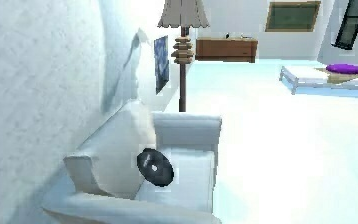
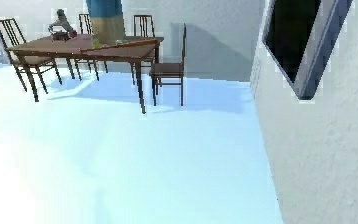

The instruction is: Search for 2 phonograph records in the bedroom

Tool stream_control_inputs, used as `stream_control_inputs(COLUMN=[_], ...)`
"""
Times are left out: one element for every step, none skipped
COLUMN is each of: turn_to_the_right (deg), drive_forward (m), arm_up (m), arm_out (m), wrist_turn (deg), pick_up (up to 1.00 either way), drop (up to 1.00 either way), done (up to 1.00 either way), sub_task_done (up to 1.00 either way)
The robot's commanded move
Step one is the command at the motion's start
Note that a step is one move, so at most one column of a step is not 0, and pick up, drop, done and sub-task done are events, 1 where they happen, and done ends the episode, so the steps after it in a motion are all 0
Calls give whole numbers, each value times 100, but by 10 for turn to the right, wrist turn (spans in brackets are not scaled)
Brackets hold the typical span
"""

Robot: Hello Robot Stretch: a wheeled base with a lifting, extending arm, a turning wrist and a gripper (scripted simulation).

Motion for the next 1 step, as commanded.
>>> stream_control_inputs(turn_to_the_right=[450], drive_forward=[0], arm_up=[0], arm_out=[0], wrist_turn=[0], pick_up=[0], drop=[0], done=[0], sub_task_done=[0])
